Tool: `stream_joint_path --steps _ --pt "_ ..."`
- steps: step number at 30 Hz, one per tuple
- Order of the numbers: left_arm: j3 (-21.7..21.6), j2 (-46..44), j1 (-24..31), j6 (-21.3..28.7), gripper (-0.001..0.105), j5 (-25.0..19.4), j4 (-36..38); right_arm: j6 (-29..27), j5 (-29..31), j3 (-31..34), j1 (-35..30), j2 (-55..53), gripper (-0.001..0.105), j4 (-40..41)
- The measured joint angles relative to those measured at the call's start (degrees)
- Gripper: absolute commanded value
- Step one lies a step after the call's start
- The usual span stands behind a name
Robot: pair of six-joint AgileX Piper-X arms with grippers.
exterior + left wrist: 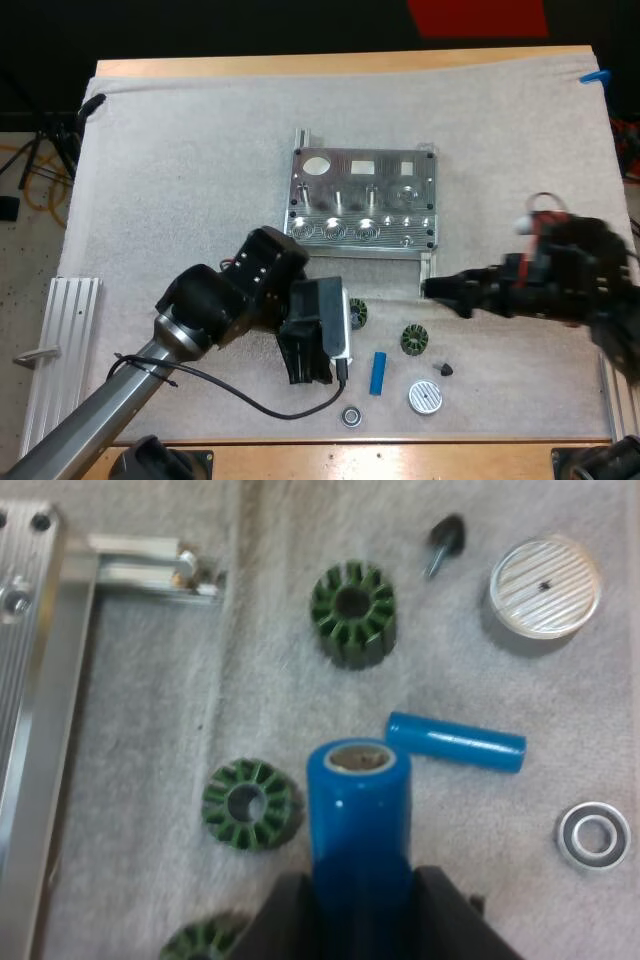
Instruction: Load cells from left to right
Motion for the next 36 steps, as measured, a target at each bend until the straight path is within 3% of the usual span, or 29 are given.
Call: stream_joint_path --steps 8,17,22,25,33,36 --pt "0.0 0.0 -0.7 -1.9 0.0 0.3 -1.7 4.3 0.0 0.0 12.0 9.2 0.079 -7.5" --pt "0.0 0.0 -0.7 -1.9 0.0 0.8 -1.7 7.5 0.0 0.0 18.1 14.7 0.078 -14.7" --pt "0.0 0.0 -0.7 -1.9 0.0 0.8 -1.7 8.4 0.0 0.0 18.2 14.9 0.056 -16.2" --pt "0.0 0.0 -0.7 -1.9 0.0 3.0 -1.7 8.4 0.0 0.0 18.2 14.9 0.044 -16.3" --pt "0.0 0.0 -1.1 -1.9 0.0 4.2 -1.7 8.4 -1.0 -0.1 18.2 14.9 0.04 -16.3" --pt "0.0 0.0 -1.1 -1.9 0.0 4.2 -1.7 8.4 -1.3 -0.1 18.2 14.9 0.024 -16.6"
